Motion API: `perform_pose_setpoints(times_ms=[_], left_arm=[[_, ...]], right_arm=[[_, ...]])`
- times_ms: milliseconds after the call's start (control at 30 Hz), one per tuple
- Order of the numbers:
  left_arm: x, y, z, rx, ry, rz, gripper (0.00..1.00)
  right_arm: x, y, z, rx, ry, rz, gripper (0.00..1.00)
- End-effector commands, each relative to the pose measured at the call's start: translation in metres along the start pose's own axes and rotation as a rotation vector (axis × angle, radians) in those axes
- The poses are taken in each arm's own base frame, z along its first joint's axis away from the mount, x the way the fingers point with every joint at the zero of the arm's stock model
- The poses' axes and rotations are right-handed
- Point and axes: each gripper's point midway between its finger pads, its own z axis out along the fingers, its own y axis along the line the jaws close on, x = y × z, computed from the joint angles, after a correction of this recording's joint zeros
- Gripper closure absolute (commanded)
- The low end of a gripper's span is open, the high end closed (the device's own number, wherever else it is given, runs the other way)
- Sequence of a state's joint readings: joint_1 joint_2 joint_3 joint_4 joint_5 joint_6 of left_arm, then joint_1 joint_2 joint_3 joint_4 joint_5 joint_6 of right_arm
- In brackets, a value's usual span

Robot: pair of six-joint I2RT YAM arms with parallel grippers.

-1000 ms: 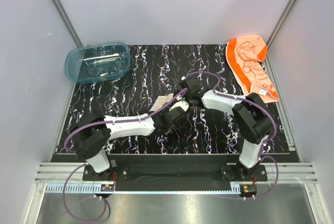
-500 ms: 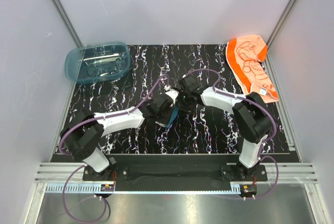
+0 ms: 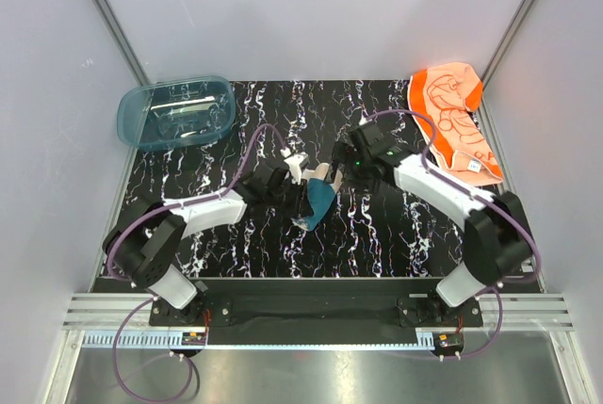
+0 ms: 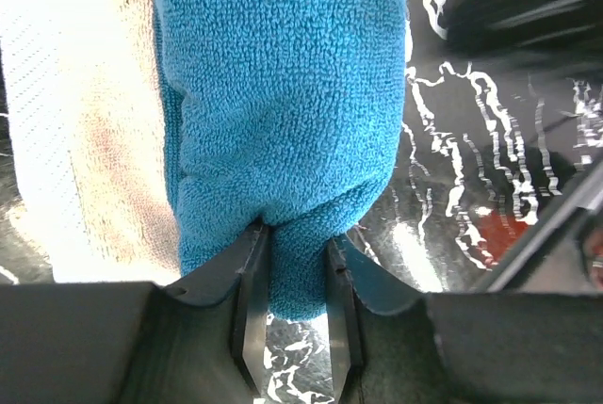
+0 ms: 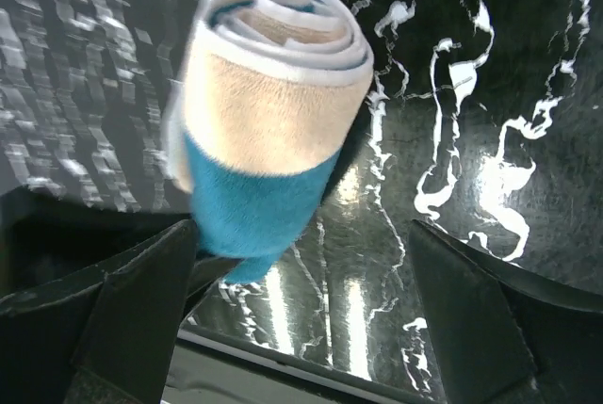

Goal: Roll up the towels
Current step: Roll the towel, then place the rolled towel into the container

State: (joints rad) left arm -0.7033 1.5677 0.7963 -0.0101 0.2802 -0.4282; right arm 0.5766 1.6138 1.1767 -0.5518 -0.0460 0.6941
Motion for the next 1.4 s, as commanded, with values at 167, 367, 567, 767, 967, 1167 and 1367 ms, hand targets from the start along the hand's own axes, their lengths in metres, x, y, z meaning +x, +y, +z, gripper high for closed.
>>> perform_pose_setpoints(times_ms=[167,367,567,767,967,1167,1367], left_arm=[[0.038,0.001,0.004,0.118,0.188,-0.257,0.81],[0.028,-0.001,0.002,0.209,0.177,-0.379,0.8],[0.025,0.004,-0.002,0.234,0.171,-0.423,0.8],[0.03,0.011,-0.002,0.276,0.179,-0.499,0.8],[0.033,0.013,-0.001,0.305,0.201,-0.529,0.79],[0.034,0.014,0.001,0.334,0.214,-0.557,0.75],[0.027,0.011,-0.004,0.345,0.195,-0.529,0.57]], right_arm=[[-0.006,0.021,-0.03,-0.214,-0.121,0.053,0.0],[0.01,0.025,-0.008,-0.302,-0.091,0.073,0.0],[0.008,0.036,0.019,-0.379,-0.095,0.075,0.0],[0.008,0.039,0.043,-0.43,-0.115,0.085,0.0],[0.018,0.044,0.07,-0.444,-0.093,0.074,0.0],[0.036,0.051,0.09,-0.467,-0.057,0.065,0.12],[0.048,0.059,0.095,-0.531,-0.044,0.087,0.6]])
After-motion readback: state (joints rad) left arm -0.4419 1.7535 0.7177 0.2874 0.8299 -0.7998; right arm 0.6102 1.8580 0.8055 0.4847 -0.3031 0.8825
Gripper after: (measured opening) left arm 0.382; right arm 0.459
